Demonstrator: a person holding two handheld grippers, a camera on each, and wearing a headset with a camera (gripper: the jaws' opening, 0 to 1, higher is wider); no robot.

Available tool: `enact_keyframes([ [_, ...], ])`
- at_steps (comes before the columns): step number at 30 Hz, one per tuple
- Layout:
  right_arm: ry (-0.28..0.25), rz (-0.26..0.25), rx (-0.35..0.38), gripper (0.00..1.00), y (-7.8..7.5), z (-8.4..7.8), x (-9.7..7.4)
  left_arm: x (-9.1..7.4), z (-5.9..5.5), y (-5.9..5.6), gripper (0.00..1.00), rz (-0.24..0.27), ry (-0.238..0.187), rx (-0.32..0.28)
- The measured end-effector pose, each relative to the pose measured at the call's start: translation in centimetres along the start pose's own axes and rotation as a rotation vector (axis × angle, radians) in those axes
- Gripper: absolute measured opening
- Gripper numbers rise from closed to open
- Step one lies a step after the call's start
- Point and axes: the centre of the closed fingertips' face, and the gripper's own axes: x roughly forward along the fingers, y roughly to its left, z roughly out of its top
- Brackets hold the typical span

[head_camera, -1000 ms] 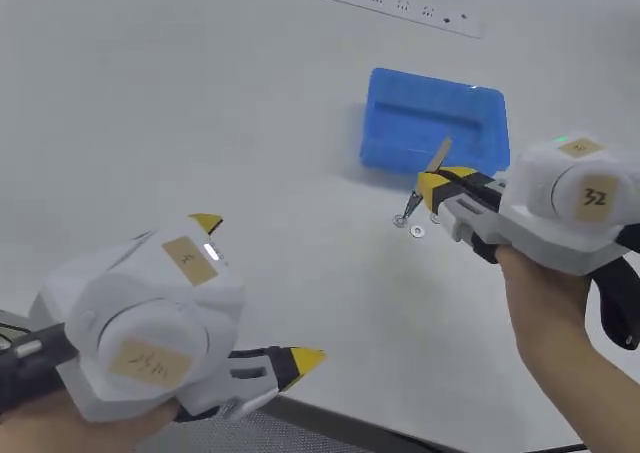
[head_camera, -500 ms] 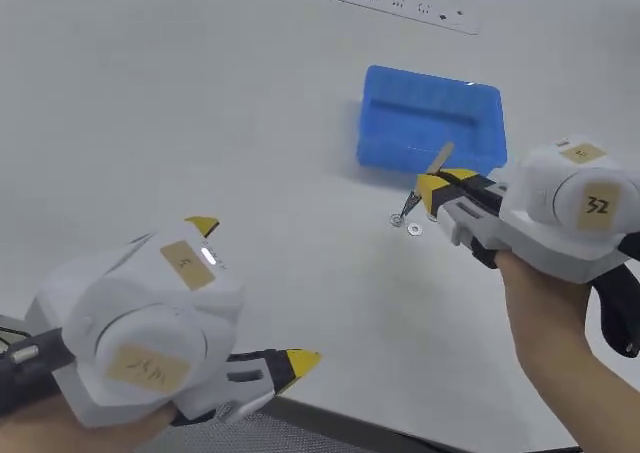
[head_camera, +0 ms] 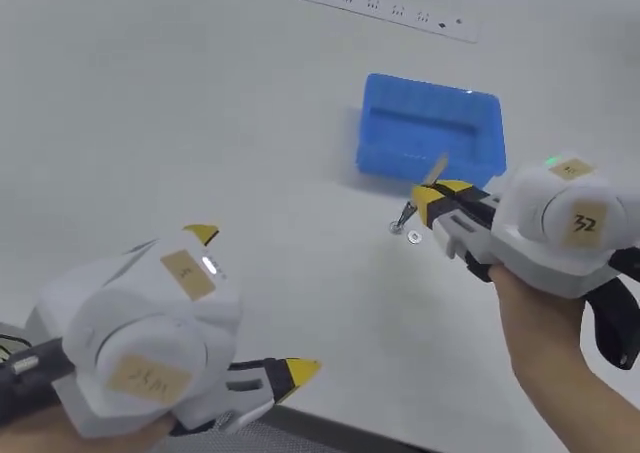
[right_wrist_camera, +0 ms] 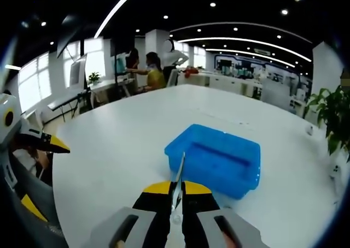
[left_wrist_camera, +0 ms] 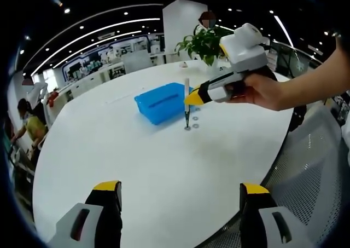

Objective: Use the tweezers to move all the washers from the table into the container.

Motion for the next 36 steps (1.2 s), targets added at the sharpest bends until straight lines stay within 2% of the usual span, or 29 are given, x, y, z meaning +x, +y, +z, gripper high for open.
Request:
enact_keyframes([
  [6,0.030,-0.001,-0.030,0.02,0.6,-1.2,-0.5,0.0,0.0,0.0,0.91,0.002,0.000,0.001],
  [13,0.056,0.004,-0.016,0.02,0.2,-1.1,-0.5,0.0,0.0,0.1,0.90,0.009,0.004,0.011],
  [21,0.055,0.010,0.002,0.02,0.2,-0.2,-1.1,-0.1,0.0,0.2,0.90,0.012,-0.003,0.010],
  [25,0.064,0.008,-0.018,0.02,0.2,0.3,-1.6,-0.2,0.2,0.3,0.90,0.017,-0.010,0.007],
  [36,0.058,0.008,-0.035,0.02,-0.5,2.9,-2.6,-0.3,0.4,0.2,0.92,0.012,-0.020,0.010],
])
